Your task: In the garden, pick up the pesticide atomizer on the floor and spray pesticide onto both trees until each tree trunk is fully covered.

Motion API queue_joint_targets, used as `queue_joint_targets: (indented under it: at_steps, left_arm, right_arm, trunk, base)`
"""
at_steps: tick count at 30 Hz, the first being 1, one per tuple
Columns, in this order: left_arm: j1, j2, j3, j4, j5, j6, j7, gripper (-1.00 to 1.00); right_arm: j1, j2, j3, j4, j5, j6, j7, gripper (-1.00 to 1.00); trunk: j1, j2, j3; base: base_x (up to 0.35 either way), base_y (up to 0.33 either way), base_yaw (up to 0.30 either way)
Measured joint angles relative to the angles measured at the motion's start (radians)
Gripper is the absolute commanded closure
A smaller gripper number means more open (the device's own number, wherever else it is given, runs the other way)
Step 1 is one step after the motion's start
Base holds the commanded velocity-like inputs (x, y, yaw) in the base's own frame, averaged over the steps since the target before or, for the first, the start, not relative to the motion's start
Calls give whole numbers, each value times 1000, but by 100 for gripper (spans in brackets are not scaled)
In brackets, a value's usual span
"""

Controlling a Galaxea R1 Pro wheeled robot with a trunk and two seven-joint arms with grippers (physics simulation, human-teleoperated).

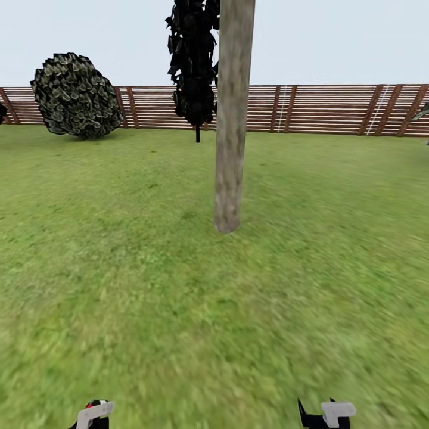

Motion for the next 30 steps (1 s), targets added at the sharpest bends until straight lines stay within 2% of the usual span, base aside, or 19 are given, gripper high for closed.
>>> queue_joint_targets:
  at_steps: [30]
  left_arm:
    - [0, 0, 0, 0, 0, 0, 0, 100]
  right_arm:
    - [0, 0, 0, -1, -1, 0, 0, -100]
  trunk:
    - [0, 0, 0]
  base:
    - [339, 0, 0]
